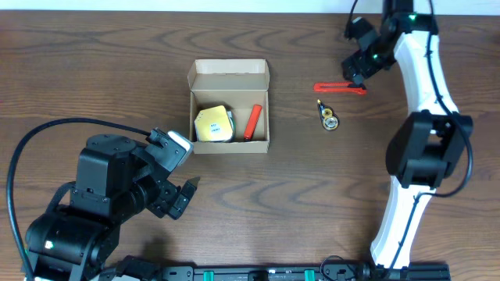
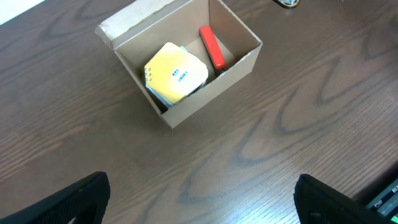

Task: Pack container
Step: 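Move the right gripper to the red box cutter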

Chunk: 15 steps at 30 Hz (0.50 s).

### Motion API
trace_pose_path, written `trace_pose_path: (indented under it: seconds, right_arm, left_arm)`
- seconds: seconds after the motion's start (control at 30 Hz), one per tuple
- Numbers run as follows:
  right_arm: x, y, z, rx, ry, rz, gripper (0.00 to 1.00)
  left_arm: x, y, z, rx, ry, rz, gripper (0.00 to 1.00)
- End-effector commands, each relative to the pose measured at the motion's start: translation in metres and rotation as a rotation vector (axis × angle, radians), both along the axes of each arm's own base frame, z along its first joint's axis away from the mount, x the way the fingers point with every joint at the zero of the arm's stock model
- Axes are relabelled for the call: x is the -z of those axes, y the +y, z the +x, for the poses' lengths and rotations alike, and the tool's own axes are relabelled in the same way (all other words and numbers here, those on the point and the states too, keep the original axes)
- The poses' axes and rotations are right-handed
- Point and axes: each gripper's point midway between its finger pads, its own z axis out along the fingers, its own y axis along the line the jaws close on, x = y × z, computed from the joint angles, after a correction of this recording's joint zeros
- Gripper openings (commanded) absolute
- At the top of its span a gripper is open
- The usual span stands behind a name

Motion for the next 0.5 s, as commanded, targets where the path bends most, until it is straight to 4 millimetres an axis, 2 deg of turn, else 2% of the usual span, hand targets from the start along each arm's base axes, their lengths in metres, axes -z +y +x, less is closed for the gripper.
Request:
trace_pose_path:
  seconds: [0.0,0.17,0.47]
  right_arm:
    - [0.025,0.008,-0.001,-0.107,0.031,0.024,0.92]
    - [0.045,0.008,0.008,-0.126,0.021,0.020,0.93]
    - [0.063,0.009,0.011,-0.209,0.024,0.005,0.92]
  left_arm:
    - [-0.005,0.001,0.000,0.002,-0.017,0.004,0.95]
    - [-0.005,0.001,0.000,0.002,-0.017,0.004,0.95]
    - [-0.005,0.001,0.000,0.002,-0.017,0.004,0.95]
